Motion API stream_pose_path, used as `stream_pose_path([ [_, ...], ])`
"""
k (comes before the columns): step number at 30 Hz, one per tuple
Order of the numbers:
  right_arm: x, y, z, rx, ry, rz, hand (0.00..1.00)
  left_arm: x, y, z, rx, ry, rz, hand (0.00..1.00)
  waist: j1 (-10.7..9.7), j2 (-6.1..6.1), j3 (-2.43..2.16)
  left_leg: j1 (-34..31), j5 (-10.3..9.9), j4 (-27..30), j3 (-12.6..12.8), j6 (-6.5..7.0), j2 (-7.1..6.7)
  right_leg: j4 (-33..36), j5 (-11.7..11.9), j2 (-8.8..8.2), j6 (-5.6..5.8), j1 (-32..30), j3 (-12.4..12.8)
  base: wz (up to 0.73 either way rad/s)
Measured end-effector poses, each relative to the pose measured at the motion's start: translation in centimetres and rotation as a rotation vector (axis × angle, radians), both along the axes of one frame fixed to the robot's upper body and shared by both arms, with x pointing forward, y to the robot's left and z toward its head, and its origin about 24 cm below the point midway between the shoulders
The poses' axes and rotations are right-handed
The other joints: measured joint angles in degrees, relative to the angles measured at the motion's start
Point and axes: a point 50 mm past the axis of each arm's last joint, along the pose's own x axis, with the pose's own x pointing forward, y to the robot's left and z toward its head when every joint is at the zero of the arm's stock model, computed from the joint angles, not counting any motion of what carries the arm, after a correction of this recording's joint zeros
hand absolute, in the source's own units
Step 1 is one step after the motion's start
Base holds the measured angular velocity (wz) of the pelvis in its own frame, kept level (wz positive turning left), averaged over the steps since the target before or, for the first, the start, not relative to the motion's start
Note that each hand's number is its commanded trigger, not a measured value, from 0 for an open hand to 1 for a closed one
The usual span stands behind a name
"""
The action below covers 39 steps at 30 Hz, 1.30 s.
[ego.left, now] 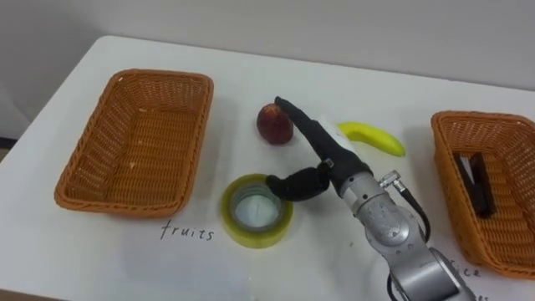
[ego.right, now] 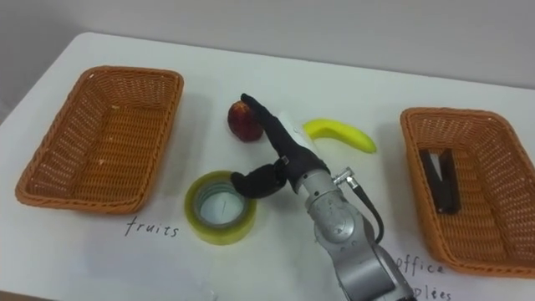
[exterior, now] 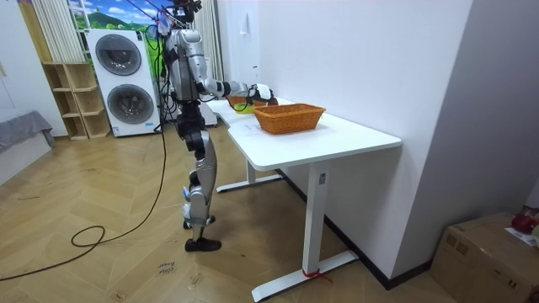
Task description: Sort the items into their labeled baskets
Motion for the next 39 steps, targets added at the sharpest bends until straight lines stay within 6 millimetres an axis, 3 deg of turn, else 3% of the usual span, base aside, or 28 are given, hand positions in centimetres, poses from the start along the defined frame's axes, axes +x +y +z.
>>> stream_pose_path([
  [9,0.3,0.6,0.8,0.001,-0.053,-0.011,0.00,0.7,-0.1,0.1,-0.005,-0.023,-0.007,0.00,0.17,0.16,-0.30,0.07,0.00,0.02,0.08,0.00,-0.03,0.00,0.00,0.01,0.00,-0.02,-0.04,0.00],
  [12,0.3,0.9,1.2,0.012,-0.070,-0.002,0.00,0.6,-0.1,0.1,-0.006,-0.023,-0.007,0.00,0.26,0.16,-0.61,0.16,0.02,0.10,0.07,0.02,-0.05,0.00,0.00,-0.02,0.00,0.01,-0.01,0.00],
  [20,0.2,1.1,2.1,0.030,-0.116,-0.012,0.00,0.1,-0.1,0.0,-0.006,-0.010,-0.005,0.00,0.37,-0.24,-0.88,0.12,0.15,0.09,-0.14,-0.01,-0.06,0.07,0.00,-0.04,0.00,0.05,0.00,0.00],
  [30,-0.3,2.2,2.4,-0.002,-0.156,0.035,0.00,-0.2,-0.1,0.0,-0.014,0.000,-0.006,0.00,0.28,-0.34,-0.59,0.10,0.17,-0.29,-0.04,-0.03,-0.06,0.07,0.00,0.01,0.00,0.12,-0.02,0.00],
  [39,-0.6,2.9,1.1,-0.036,-0.066,0.122,0.00,-0.3,-0.2,-0.2,-0.011,0.022,-0.018,0.00,0.29,-0.21,-0.25,0.08,0.17,-0.19,-0.62,-0.03,-0.13,-0.03,0.00,-0.04,0.00,0.06,0.00,0.01],
])
